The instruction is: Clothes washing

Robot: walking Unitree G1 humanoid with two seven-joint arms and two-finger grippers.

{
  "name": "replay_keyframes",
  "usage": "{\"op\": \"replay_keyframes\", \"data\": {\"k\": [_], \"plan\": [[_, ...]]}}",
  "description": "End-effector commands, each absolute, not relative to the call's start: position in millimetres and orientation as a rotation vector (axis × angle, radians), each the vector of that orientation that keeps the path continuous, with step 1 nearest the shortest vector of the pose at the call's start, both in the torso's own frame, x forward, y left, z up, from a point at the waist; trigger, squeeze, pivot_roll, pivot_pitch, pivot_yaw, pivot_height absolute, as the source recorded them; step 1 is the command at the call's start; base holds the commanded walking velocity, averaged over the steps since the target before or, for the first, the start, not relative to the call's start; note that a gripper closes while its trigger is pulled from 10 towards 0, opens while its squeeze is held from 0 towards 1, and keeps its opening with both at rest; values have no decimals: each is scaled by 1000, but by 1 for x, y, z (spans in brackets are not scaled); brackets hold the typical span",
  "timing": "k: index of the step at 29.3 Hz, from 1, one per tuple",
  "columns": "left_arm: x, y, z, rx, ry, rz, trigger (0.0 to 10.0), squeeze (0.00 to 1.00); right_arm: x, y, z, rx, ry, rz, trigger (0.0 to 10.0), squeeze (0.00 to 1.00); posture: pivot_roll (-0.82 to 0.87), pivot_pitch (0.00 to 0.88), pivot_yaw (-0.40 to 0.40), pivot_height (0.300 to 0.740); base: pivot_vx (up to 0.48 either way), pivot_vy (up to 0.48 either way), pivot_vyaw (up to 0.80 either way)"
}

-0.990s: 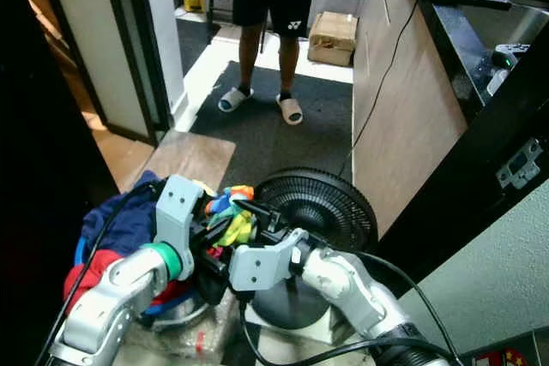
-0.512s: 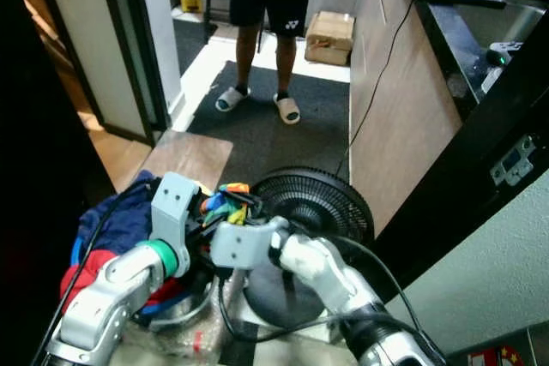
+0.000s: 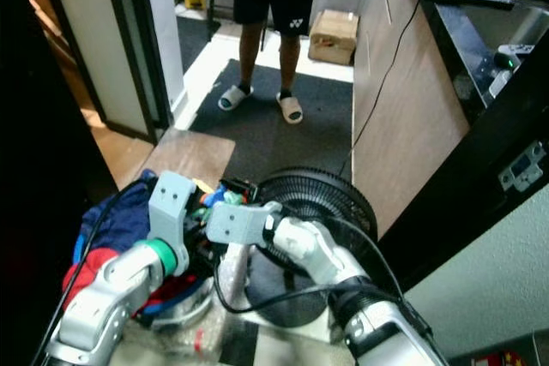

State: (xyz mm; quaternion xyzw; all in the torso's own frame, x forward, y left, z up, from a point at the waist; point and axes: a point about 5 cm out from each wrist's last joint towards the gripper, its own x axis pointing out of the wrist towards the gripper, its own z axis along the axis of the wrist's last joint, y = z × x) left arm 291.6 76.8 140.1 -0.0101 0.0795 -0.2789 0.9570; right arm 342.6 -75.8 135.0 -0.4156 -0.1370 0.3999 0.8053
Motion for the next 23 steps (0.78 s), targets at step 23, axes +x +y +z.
{"op": "replay_keyframes", "data": {"k": [23], "plan": [[289,71,135,-30,191,-587,10000,0,361,-66,146,-683,-242,778,10000,0,134,93,0,740,0,0,0]]}}
